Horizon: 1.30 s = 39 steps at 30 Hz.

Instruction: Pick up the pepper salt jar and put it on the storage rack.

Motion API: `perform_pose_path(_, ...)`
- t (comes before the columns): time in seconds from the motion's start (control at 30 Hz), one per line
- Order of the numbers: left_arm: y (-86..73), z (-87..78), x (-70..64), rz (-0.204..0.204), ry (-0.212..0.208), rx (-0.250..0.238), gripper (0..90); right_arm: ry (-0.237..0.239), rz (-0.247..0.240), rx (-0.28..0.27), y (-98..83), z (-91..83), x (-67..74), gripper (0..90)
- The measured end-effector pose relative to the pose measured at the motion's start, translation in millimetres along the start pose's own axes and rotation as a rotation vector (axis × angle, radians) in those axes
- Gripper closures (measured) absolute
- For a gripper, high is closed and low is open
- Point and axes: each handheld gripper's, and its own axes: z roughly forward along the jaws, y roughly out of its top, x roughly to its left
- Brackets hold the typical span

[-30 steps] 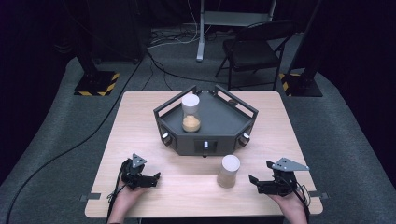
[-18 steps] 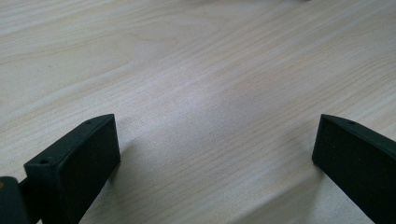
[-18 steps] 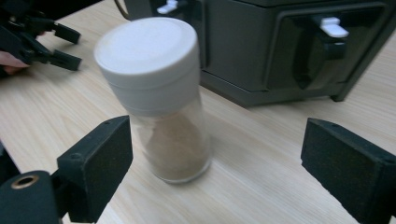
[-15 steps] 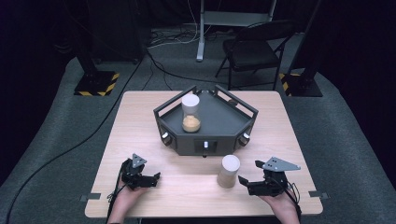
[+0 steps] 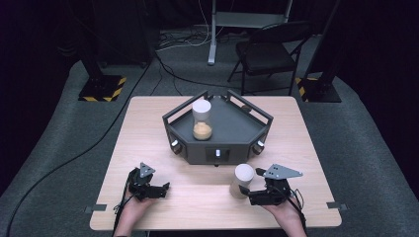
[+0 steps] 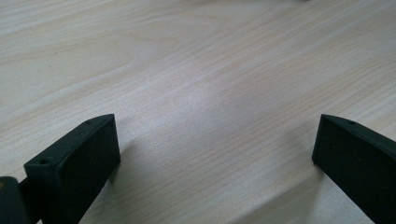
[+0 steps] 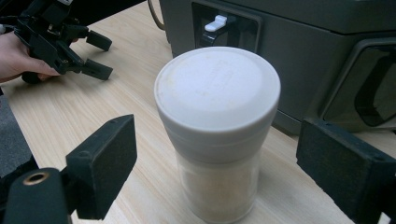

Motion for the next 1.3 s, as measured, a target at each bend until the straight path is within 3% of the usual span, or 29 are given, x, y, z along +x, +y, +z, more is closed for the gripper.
perform_pose_path(0.33, 0.0, 0.0, 0.0, 0.000, 0.000, 0.000, 0.2, 0.018, -0.009, 0.003, 1.6, 18.2, -1.8, 21.7)
perform_pose_path(0.53, 0.0, 0.0, 0.0, 0.000, 0.000, 0.000, 0.2, -0.004, -0.033, -0.008, 0.2, 26.4, 1.5, 31.4)
perform_pose_path(0.9, 0.3, 0.1, -0.5, 0.000, 0.002, 0.001, 0.0, -0.027, -0.046, 0.025, 9.7, 23.0, 5.0, 32.2)
perform_pose_path(1.3, 0.4, 0.1, -0.4, 0.000, 0.002, 0.001, 0.0, -0.028, -0.038, 0.000, 24.5, 3.1, -1.6, 32.2)
